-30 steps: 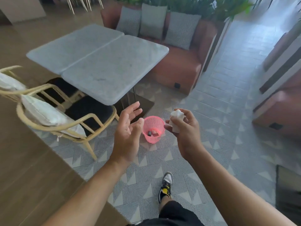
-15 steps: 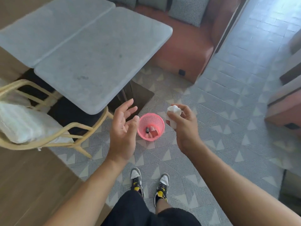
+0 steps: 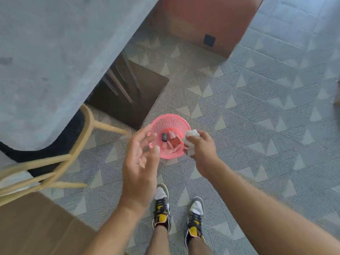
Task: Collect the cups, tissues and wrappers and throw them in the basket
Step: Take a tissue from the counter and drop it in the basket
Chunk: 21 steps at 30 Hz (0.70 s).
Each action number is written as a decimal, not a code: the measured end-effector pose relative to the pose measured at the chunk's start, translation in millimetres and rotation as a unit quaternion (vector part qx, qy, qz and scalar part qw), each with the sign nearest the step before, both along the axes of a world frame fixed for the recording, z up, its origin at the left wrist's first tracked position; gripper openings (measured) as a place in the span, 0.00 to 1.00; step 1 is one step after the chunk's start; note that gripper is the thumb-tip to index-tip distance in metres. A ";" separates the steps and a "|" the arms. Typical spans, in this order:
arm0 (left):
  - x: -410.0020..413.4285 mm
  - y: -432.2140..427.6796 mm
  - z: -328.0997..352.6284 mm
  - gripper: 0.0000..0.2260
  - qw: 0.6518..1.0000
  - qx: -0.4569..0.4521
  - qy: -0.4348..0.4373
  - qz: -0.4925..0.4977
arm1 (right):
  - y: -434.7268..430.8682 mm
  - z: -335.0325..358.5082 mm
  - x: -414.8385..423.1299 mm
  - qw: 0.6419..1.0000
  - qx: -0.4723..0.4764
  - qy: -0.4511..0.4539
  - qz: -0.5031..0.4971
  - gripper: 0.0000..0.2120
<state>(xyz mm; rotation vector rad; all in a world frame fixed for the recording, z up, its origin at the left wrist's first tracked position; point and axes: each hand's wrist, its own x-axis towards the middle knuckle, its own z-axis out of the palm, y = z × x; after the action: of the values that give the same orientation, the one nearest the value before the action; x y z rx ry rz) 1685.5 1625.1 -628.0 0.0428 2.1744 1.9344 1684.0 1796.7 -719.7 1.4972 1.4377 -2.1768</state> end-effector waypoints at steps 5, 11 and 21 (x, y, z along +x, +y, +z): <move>-29.4 -10.8 -87.3 0.22 1.000 0.005 -0.015 -0.007 | -12.9 -112.6 -27.5 0.998 -0.040 -0.048 -0.028 0.10; -42.6 -27.6 -147.1 0.19 0.999 0.009 -0.028 -0.013 | -29.7 -189.6 -44.2 0.996 -0.059 -0.069 -0.018 0.18; -60.7 -35.1 -141.9 0.19 0.999 0.020 -0.038 -0.016 | -28.8 -188.4 -40.9 0.998 -0.003 -0.061 -0.025 0.07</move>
<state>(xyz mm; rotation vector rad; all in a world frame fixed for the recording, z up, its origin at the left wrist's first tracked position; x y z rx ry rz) 1624.7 1590.0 -769.9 0.0092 2.0751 1.9292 1643.1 1767.8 -908.1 1.6492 1.3683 -2.0760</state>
